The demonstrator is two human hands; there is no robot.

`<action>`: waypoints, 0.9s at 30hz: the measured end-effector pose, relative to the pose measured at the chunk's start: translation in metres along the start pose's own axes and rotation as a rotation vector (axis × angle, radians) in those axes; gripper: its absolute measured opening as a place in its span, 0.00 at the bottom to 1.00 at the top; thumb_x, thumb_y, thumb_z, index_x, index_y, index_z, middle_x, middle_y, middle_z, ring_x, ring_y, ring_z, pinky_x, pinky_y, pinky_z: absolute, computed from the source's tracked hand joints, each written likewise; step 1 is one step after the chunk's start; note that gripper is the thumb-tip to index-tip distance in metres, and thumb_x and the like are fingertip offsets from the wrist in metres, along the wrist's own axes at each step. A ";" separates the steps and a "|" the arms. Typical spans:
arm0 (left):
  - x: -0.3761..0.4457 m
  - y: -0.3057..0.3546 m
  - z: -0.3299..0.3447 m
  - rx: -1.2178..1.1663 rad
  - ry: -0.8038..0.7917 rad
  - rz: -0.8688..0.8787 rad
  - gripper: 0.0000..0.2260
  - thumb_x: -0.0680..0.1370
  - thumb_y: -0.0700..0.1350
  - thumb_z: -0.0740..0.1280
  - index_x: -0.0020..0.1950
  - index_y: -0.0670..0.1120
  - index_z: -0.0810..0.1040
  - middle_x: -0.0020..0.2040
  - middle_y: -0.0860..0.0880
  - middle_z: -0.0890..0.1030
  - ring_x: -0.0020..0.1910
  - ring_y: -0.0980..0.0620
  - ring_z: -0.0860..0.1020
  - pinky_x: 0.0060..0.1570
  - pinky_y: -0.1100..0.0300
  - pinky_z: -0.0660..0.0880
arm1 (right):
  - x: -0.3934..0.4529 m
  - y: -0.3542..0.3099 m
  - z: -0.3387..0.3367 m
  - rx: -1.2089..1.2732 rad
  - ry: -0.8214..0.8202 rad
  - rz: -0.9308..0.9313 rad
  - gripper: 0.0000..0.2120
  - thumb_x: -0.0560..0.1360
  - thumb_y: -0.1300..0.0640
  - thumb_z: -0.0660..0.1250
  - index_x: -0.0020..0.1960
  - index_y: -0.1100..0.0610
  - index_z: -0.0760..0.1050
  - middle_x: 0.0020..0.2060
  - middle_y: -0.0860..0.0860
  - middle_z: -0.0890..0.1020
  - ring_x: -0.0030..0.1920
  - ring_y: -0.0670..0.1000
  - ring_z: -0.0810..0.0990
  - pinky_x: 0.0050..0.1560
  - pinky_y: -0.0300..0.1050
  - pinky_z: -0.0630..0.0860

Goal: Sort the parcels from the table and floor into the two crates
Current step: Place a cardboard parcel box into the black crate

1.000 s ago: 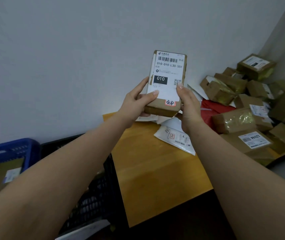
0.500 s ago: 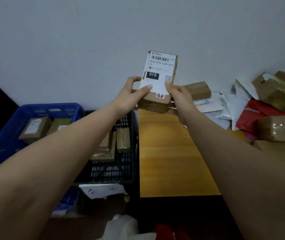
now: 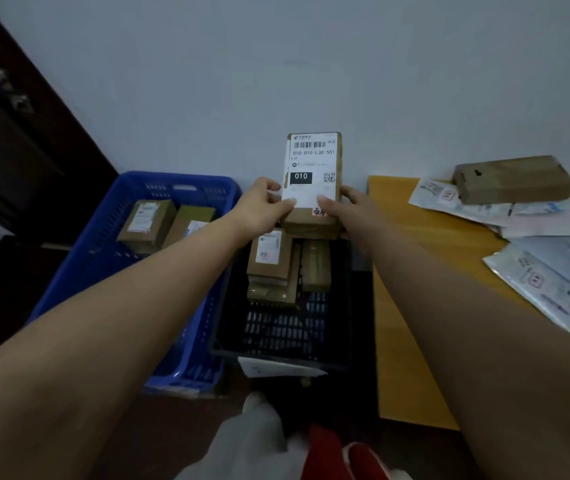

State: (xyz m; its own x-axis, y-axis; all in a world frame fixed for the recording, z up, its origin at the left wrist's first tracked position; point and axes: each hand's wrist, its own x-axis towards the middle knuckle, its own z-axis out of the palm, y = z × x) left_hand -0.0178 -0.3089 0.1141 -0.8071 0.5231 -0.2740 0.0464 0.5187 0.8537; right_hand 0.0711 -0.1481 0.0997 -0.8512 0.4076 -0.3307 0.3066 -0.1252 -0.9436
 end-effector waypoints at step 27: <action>0.229 -0.219 0.102 0.367 -0.594 -0.149 0.26 0.78 0.44 0.68 0.74 0.44 0.65 0.68 0.44 0.74 0.66 0.45 0.72 0.66 0.53 0.70 | 0.225 0.246 0.037 -0.439 0.255 0.563 0.28 0.72 0.66 0.70 0.69 0.63 0.64 0.63 0.61 0.73 0.61 0.60 0.75 0.50 0.45 0.74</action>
State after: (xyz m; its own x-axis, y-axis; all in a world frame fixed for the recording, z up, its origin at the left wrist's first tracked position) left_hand -0.1531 -0.2338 -0.1809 -0.3683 0.6548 -0.6600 0.2399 0.7528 0.6130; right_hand -0.0604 -0.1204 -0.2070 -0.4075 0.5916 -0.6957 0.8526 -0.0264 -0.5219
